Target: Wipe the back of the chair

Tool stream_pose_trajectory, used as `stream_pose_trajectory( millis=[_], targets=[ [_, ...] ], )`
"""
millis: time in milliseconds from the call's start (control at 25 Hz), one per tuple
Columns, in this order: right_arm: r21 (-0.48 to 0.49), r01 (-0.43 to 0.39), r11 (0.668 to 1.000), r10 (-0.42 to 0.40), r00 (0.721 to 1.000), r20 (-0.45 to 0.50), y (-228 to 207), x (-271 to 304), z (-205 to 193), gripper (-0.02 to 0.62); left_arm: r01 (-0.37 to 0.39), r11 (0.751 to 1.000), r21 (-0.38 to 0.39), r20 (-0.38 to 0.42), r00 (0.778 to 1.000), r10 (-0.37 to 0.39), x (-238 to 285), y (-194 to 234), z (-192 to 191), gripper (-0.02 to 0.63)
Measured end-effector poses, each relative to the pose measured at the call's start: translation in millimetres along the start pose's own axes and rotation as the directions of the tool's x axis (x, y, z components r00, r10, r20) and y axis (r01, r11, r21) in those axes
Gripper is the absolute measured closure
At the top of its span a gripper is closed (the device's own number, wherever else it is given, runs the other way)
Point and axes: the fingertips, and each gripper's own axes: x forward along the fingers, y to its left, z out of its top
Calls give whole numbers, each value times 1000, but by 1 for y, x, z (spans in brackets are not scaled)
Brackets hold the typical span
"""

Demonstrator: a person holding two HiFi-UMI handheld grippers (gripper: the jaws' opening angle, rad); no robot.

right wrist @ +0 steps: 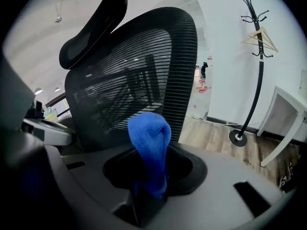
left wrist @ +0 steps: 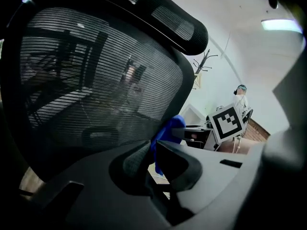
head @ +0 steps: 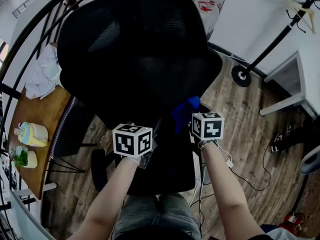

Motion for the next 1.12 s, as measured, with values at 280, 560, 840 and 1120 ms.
stream_pose_trajectory(
  millis=[280,560,840,1120],
  targets=[
    [78,54,996,-56,998,24,-28,-15,-10,476,35,999,27,-22,999,-34,12,-14,-3,561],
    [123,84,989,-90,995,40,-39,-31,-20,476,51,998,31,-30,998,-50,11,-21,-8,561],
    [142,85,986,-96,993,73,-44,-62,-20,476,53,997,53,-27,998,-52,1,-28,-9,561],
    [51,2,999,-7,995,104,-12,-97,-8,476,49,997,66,16,999,-50,-29,-31,-1,561]
  ],
)
